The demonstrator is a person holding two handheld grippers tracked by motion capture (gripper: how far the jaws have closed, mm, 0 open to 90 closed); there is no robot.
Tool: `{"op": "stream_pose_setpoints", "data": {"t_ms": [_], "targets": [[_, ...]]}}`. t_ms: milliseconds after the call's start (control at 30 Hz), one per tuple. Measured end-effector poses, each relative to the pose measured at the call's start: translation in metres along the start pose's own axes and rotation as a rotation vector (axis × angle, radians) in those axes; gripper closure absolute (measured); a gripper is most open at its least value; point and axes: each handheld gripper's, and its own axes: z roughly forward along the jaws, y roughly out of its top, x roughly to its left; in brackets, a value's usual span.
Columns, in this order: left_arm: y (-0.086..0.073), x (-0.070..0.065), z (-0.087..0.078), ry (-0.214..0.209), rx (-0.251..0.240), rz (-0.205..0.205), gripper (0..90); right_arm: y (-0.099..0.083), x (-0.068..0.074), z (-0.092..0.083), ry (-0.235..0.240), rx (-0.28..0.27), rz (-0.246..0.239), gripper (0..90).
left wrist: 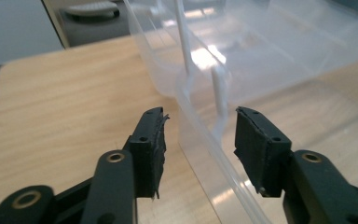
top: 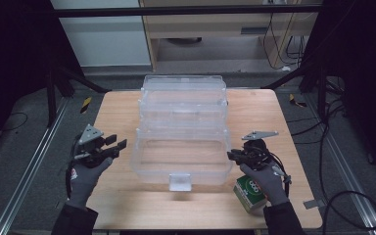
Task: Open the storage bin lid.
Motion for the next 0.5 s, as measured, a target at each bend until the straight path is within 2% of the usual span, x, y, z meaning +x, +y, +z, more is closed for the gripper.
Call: {"op": "stream_pose_setpoints", "data": {"t_ms": [133, 233, 500], "targets": [[-0.011, -0.010, 0.011, -0.021, 0.047, 0.016, 56.9, 0.000, 0.000, 0.000, -0.003, -0.005, -0.009, 76.2], [-0.015, -0.014, 0.016, -0.012, 0.071, 0.028, 60.8, 0.000, 0.000, 0.000, -0.002, -0.005, -0.010, 76.2], [-0.021, -0.019, 0.024, -0.038, 0.085, 0.009, 68.5, 0.000, 0.002, 0.000, -0.016, -0.005, -0.022, 76.1]]}}
